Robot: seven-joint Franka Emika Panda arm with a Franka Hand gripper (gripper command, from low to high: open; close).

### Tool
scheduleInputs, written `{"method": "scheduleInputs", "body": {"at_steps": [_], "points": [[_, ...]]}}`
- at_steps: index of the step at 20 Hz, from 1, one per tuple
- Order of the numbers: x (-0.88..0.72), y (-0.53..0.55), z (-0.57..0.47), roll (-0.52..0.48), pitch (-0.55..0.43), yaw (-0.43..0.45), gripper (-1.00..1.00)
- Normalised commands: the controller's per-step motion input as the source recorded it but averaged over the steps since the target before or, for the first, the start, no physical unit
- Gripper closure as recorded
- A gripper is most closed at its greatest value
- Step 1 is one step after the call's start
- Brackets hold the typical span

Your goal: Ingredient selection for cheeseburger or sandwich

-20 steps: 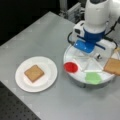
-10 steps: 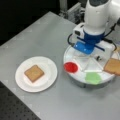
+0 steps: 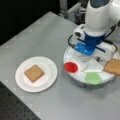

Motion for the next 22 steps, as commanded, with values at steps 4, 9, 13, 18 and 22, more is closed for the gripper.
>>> {"method": "scheduleInputs", "body": {"at_steps": [4, 9, 13, 18, 22], "points": [[-0.08, 0.04, -0.07, -0.051, -0.109, 0.020, -1.00], [-0.11, 0.00, -0.09, -0.055, -0.133, 0.068, -1.00], [-0.13, -0.04, -0.11, -0.039, -0.163, 0.147, -1.00], [-0.14, -0.02, -0.10, -0.068, -0.066, 0.230, -1.00], [-0.11, 0.00, -0.12, -0.053, -0.041, 0.314, -1.00]]}}
